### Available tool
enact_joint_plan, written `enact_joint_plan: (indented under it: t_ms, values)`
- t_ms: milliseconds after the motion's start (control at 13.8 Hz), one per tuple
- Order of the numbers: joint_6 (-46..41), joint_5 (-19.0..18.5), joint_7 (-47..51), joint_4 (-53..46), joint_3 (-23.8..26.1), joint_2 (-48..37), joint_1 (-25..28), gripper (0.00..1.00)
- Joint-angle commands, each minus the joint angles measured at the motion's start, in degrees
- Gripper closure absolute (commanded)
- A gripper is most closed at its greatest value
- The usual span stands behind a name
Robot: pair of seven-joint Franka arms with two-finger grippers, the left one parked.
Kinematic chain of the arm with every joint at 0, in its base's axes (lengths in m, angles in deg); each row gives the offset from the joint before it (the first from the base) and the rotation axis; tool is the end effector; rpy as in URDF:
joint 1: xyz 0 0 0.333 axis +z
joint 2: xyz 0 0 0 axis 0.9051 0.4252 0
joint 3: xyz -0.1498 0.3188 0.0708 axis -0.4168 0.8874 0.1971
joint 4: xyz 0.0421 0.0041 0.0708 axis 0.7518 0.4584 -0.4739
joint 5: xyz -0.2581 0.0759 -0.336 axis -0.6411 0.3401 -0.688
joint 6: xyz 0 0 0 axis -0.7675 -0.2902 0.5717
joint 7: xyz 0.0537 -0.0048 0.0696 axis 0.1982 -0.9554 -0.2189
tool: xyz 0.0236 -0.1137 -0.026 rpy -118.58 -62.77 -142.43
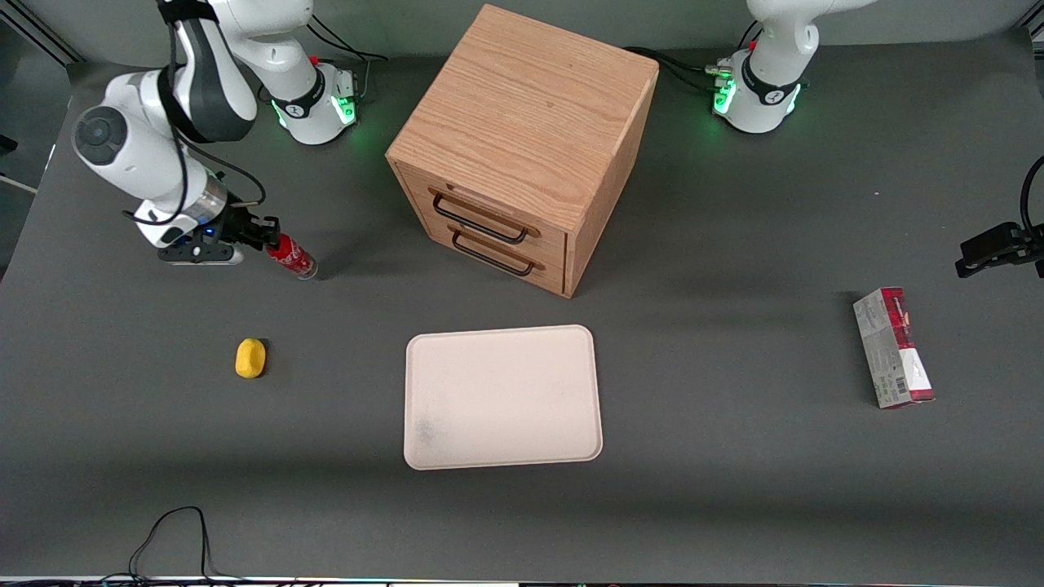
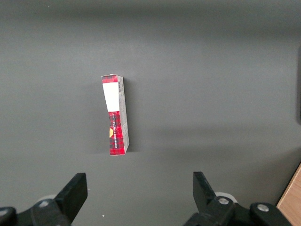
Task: Place coke bottle on tray
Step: 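Lift the bottle and carry it over the cream tray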
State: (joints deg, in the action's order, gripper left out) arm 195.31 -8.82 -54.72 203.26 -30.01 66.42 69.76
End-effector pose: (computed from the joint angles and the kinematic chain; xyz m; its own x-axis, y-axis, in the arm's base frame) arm 0.4712 0.0336 0.3905 0.9962 -0.0506 -0.0714 -0.0529 -0.9981 -0.0307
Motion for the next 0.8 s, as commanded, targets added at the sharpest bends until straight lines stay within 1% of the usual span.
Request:
enact_joint_plan:
  t_ms: [0, 362, 579, 724]
  values:
    - [-11.01, 0.25, 1.22, -14.00, -0.21, 6.04, 0.09, 1.00]
    - [-28.25, 0.34, 2.01, -39.66, -0.21, 18.78, -0.44, 1.00]
    - [-38.88, 0.25, 3.95, -58.02, -0.13, 28.09, -0.09, 1.00]
    - [-44.34, 0.17, 4.03, -67.80, -0.04, 33.11, 0.00, 1.00]
